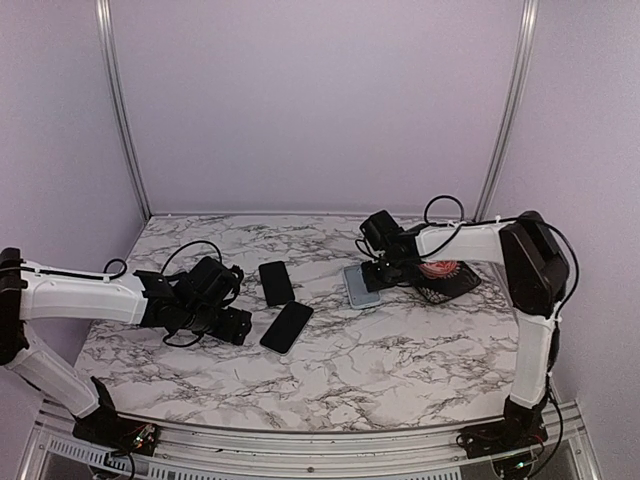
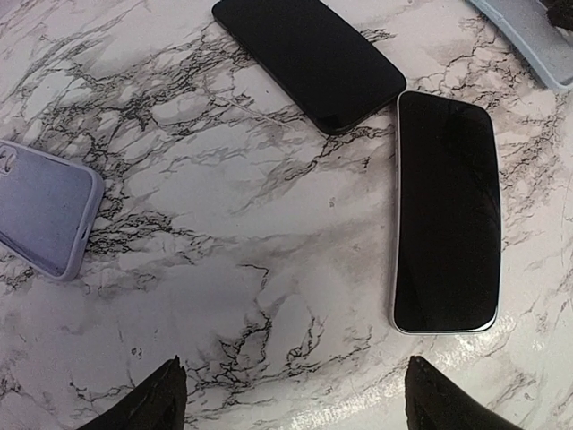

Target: Put the phone into the phone case

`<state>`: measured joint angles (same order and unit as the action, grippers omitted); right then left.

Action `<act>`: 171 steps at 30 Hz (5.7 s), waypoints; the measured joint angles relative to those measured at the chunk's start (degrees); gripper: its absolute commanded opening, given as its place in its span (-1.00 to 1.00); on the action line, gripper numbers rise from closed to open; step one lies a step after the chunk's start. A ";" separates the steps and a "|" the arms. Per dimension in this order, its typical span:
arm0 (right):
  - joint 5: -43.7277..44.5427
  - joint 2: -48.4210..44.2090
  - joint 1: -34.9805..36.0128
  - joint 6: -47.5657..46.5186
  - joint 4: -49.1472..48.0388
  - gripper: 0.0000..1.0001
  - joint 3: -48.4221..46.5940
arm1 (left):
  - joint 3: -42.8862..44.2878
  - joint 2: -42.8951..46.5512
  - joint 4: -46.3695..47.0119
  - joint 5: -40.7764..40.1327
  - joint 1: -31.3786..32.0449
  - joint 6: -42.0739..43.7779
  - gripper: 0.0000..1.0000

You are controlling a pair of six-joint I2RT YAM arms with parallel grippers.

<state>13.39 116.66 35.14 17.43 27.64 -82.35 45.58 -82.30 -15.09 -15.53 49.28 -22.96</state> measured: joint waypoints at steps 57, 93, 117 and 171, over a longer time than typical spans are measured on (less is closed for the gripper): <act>-7.89 -13.38 11.04 -0.33 -3.50 0.97 12.68 | 10.27 -12.85 13.18 6.60 3.56 7.39 0.48; -12.57 9.55 17.51 -11.47 24.30 0.74 -15.69 | -1.38 0.48 9.22 -1.46 -2.78 2.54 0.80; -12.48 -1.79 18.36 -8.07 19.17 -0.20 -6.16 | -1.42 -0.61 9.22 -1.20 -2.78 2.54 0.80; 4.37 -31.43 15.78 18.12 3.65 -0.60 36.09 | -2.27 -0.26 9.29 0.00 -2.78 1.92 0.80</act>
<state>17.76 85.23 50.92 35.55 31.29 -46.26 43.31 -82.56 -5.80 -15.53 46.50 -21.04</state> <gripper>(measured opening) 0.708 0.901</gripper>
